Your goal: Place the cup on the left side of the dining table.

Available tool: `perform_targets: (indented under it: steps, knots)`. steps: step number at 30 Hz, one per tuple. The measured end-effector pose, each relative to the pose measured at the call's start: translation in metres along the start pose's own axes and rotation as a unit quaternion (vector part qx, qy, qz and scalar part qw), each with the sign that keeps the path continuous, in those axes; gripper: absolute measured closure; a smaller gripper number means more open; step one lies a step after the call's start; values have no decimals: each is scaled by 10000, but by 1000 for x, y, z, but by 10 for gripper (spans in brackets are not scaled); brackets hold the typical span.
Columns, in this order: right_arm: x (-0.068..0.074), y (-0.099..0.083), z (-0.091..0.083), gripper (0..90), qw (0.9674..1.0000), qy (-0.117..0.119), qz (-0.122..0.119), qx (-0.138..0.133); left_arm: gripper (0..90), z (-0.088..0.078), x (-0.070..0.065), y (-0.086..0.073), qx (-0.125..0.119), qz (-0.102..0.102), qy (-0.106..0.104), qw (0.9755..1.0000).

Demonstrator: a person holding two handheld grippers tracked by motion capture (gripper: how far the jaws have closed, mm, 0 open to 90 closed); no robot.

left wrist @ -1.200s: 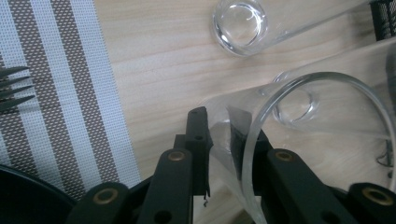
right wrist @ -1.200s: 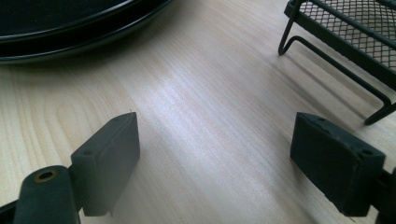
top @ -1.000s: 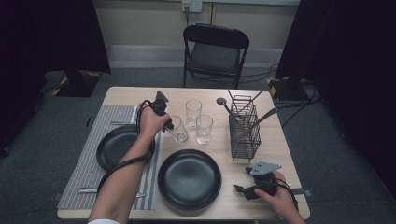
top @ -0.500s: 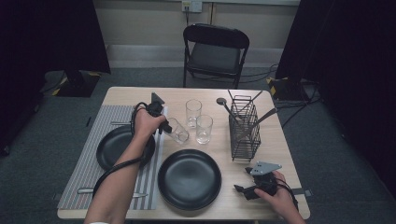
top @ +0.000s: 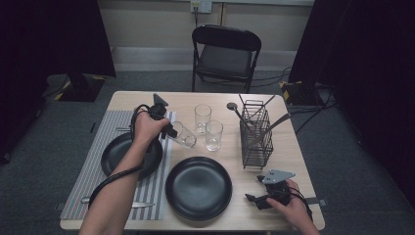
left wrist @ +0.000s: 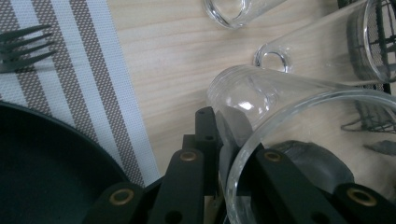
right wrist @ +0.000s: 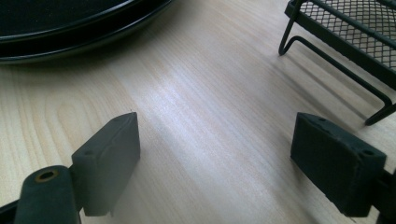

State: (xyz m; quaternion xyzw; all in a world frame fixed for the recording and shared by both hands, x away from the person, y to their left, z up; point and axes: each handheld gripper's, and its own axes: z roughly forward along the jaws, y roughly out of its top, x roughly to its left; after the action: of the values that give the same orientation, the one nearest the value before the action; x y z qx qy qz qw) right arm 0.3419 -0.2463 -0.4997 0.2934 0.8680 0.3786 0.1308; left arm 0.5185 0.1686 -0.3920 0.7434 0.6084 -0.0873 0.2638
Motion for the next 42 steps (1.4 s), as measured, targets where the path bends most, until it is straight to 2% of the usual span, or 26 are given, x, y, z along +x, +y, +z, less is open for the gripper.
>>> perform_targets:
  steps: [7,10,13,15,24,25,36,38,42]
  knots:
    - [0,0,0,148,10000,3,3,1,850,-10,6,-7,22,-56,-25,10000]
    - [0,0,0,148,10000,3,3,3,850,-15,7,-10,23,-60,54,10000]
    - [0,0,0,147,10000,2,-5,1,850,-19,8,-12,38,-56,22,10000]
    - [0,0,0,148,10000,3,3,4,850,-22,9,-14,10,-127,-31,9999]
    - [0,0,0,147,10000,9,-4,5,850,-31,10,-19,16,-61,-38,10000]
    - [0,0,0,147,10000,7,-12,0,850,-32,10,-20,-7,-107,-61,9999]
    - [0,0,0,147,10000,10,-5,3,850,-47,12,-27,12,-80,-22,10000]
    - [0,0,0,147,10000,6,-8,0,850,-50,13,-29,-5,-148,-27,9999]
    - [0,0,0,147,10000,8,-1,5,850,-57,14,-31,-5,-146,-34,9999]
